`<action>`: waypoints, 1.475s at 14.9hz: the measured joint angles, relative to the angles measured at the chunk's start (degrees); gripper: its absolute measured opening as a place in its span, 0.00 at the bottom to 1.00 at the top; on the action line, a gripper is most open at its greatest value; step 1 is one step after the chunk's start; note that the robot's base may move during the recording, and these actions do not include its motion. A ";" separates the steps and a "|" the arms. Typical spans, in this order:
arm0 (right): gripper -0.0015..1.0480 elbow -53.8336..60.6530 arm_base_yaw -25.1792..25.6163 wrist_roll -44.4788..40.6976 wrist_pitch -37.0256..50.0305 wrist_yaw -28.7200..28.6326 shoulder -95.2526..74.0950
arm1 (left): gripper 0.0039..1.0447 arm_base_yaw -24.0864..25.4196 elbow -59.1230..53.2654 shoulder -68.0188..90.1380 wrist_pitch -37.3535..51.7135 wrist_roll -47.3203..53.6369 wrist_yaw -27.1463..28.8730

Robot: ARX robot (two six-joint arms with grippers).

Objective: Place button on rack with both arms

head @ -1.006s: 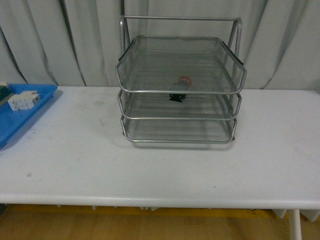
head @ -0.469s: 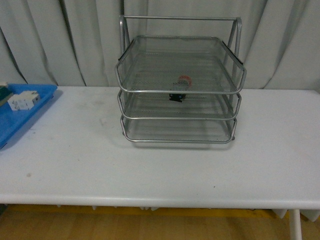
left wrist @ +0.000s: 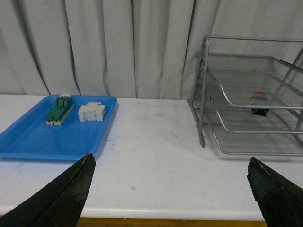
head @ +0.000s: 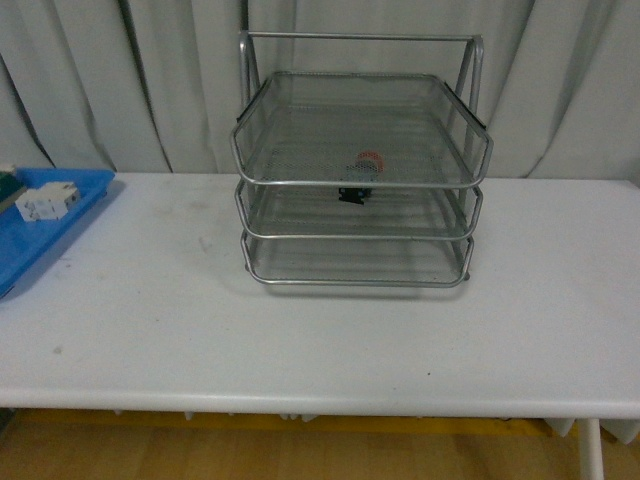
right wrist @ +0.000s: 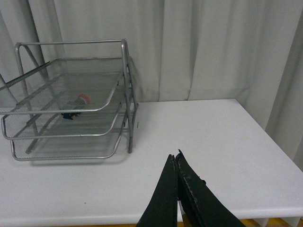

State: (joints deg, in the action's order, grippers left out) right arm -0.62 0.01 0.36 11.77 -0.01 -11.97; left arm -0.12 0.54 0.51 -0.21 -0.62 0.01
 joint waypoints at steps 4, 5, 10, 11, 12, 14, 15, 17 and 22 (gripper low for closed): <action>0.02 -0.04 0.00 -0.02 -11.89 0.00 11.37 | 0.94 0.00 0.00 0.00 0.00 0.00 0.04; 0.02 -0.22 0.00 0.00 -11.37 0.04 11.65 | 0.94 0.00 0.00 0.00 0.00 0.00 -0.02; 0.15 -0.04 0.00 -0.09 -11.98 0.02 11.76 | 0.94 0.00 0.00 0.00 0.02 0.00 0.00; 0.27 -0.04 0.00 -0.07 -11.98 0.02 11.76 | 0.94 0.00 0.00 0.00 0.02 0.00 0.00; 0.39 -0.04 0.00 -0.09 -11.98 0.02 11.76 | 0.94 0.00 0.00 0.00 0.02 0.00 0.00; 0.64 -0.04 0.00 -0.07 -11.98 0.02 11.76 | 0.94 0.00 0.00 0.00 0.00 0.00 0.00; 0.74 -0.04 0.00 -0.07 -11.96 0.02 11.76 | 0.94 0.00 0.00 0.00 0.00 0.00 0.00; 0.95 -0.04 0.00 -0.04 -11.98 0.02 11.76 | 0.94 0.00 0.00 0.00 0.00 0.00 0.00; 0.94 -0.04 0.00 -0.07 -11.96 0.02 11.76 | 0.94 0.00 0.00 0.00 0.02 0.00 0.00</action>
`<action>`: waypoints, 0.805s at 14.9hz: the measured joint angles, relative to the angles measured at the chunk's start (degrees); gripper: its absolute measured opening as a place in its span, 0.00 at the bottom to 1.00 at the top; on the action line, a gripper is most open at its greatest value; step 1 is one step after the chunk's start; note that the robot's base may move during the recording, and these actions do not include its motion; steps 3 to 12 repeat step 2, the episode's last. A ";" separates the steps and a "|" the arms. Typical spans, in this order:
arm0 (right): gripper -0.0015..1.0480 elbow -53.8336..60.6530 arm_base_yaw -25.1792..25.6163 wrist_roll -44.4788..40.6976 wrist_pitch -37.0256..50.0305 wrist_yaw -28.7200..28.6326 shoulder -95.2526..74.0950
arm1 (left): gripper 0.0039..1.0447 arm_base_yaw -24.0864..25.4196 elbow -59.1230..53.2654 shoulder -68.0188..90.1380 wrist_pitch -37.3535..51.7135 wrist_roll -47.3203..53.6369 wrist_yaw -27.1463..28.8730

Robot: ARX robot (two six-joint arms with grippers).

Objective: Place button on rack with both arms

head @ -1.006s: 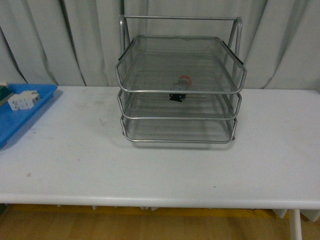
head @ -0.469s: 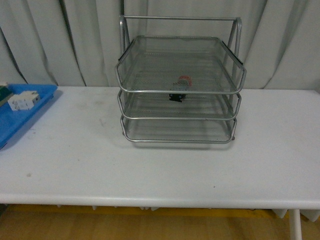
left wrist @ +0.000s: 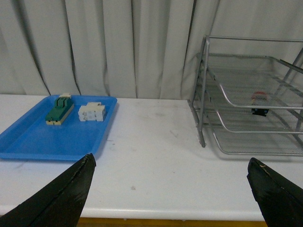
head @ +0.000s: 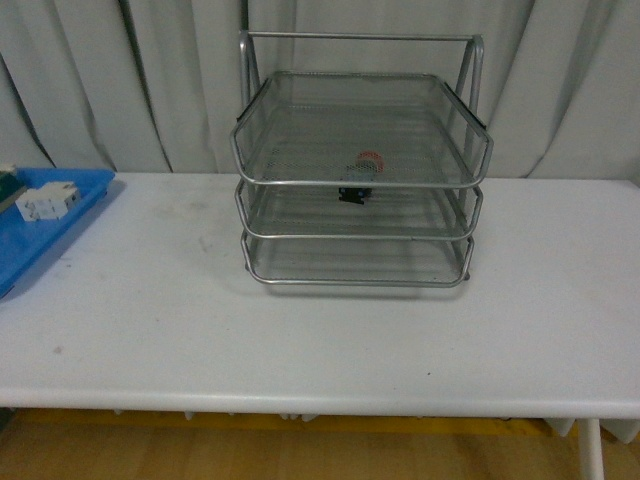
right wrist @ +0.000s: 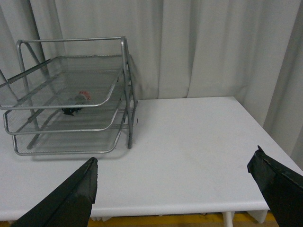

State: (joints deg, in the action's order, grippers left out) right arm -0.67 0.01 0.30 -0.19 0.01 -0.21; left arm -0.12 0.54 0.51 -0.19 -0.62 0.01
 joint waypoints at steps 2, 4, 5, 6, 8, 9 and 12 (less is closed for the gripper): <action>0.94 0.00 0.00 0.00 0.00 0.00 0.00 | 0.94 0.00 0.00 0.00 -0.02 0.00 0.00; 0.94 0.00 0.00 0.00 0.00 0.00 0.00 | 0.94 0.00 0.00 0.00 -0.02 0.00 0.00; 0.94 0.00 0.00 0.00 0.00 0.00 0.00 | 0.94 0.00 0.00 0.00 -0.02 0.00 0.00; 0.94 0.00 0.00 0.00 0.00 0.00 0.00 | 0.94 0.00 0.00 0.00 -0.02 0.00 0.00; 0.94 0.00 0.00 0.00 0.00 0.00 0.00 | 0.94 0.00 0.00 0.00 -0.02 0.00 0.00; 0.94 0.00 0.00 0.00 0.00 0.00 0.00 | 0.94 0.00 0.00 0.00 -0.02 0.00 0.00; 0.94 0.00 0.00 0.00 0.00 0.00 0.00 | 0.94 0.00 0.00 0.00 -0.02 0.00 0.00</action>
